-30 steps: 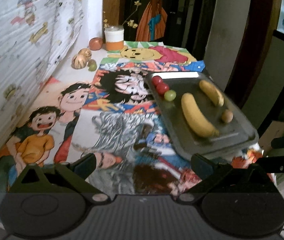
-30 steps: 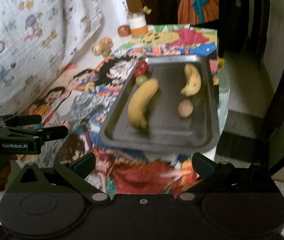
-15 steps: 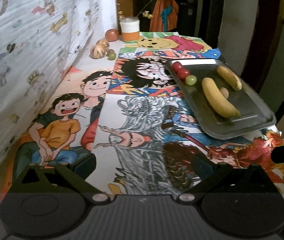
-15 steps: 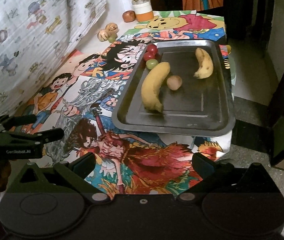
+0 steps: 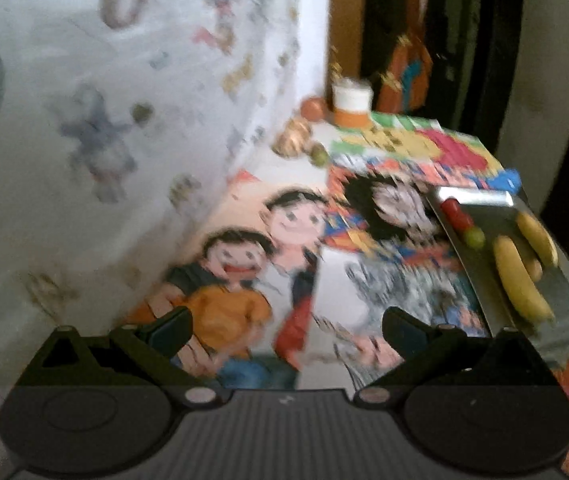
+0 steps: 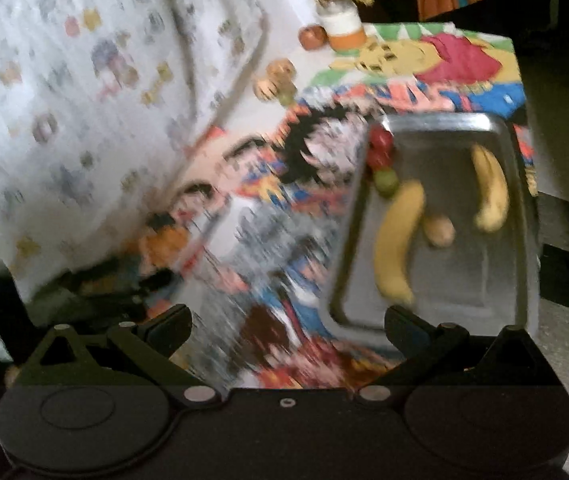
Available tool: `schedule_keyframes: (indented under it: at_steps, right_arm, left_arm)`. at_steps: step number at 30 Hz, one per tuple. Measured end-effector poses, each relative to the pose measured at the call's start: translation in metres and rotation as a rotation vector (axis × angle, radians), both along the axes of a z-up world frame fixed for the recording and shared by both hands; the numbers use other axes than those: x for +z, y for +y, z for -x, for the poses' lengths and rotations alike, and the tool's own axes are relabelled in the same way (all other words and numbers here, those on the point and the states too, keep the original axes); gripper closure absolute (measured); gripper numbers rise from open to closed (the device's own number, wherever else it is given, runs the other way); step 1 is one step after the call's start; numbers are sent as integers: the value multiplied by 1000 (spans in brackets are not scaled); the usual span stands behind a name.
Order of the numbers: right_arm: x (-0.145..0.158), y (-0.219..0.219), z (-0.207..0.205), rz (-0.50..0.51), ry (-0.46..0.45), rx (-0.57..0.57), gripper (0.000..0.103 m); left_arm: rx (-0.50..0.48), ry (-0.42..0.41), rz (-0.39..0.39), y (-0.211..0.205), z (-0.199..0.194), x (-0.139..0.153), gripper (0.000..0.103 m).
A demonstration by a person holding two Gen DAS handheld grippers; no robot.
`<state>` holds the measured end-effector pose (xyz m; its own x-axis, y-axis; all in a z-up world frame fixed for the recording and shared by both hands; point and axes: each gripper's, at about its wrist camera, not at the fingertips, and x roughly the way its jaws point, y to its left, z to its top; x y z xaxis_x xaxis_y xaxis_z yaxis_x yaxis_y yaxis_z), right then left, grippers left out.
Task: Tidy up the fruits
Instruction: 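Withdraw both tools from the tray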
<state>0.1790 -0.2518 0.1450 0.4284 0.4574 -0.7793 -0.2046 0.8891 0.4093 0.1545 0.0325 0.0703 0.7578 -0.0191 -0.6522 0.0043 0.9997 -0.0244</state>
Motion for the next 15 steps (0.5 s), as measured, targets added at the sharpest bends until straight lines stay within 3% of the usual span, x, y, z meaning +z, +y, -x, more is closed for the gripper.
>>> schedule_keyframes:
  at_steps: [5, 10, 15]
  right_arm:
    - [48, 16, -41, -21, -23, 23, 1]
    - [95, 31, -86, 15, -154, 41, 1]
    - [122, 38, -141, 37, -224, 41, 1]
  left_arm:
    - [48, -86, -8, 11, -13, 28, 0]
    - [73, -158, -6, 13, -29, 51, 0]
    - [68, -196, -28, 5, -48, 59, 0]
